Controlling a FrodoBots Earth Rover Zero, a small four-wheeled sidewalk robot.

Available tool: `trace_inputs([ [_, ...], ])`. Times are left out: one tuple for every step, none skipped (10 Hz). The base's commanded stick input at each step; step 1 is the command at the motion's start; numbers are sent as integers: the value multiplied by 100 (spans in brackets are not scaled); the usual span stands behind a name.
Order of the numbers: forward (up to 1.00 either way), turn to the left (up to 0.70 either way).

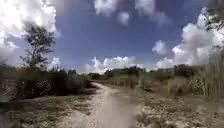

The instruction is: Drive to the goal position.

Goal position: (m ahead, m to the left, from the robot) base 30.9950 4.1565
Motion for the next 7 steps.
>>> trace_inputs([
  [70, 1],
  [70, 14],
  [70, 35],
  [70, 35],
  [70, 35],
  [70, 35],
  [70, 35],
])
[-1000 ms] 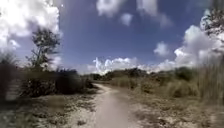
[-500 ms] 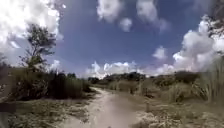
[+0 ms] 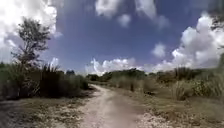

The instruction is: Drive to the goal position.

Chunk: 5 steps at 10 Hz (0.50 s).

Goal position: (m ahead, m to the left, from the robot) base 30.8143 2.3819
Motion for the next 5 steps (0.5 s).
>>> trace_inputs([
  [70, 23],
  [70, 8],
  [70, 4],
  [70, 0],
  [70, 0],
])
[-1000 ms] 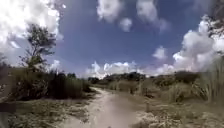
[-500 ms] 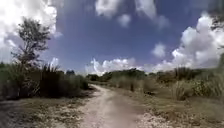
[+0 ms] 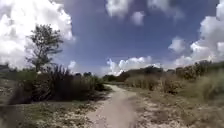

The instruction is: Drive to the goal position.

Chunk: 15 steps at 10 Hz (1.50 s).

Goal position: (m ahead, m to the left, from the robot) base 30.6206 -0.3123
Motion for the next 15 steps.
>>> trace_inputs([
  [70, 0],
  [70, 0],
  [70, 0],
  [70, 0],
  [70, 0],
  [70, 0],
  [70, 0],
  [70, 0],
  [70, 0],
  [70, 0],
  [70, 0],
  [70, 0],
  [70, -9],
  [70, -31],
  [70, -35],
])
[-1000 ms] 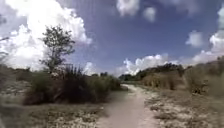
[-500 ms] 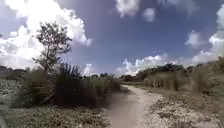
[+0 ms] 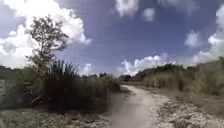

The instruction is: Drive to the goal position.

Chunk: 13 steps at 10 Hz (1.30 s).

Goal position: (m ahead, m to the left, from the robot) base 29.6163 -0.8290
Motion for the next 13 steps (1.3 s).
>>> trace_inputs([
  [70, -6],
  [70, 0],
  [70, 0],
  [70, 0],
  [70, 0],
  [70, 0],
  [70, 0],
  [70, 0],
  [70, 0],
  [70, 0],
  [70, 0],
  [70, 0],
  [70, 0],
])
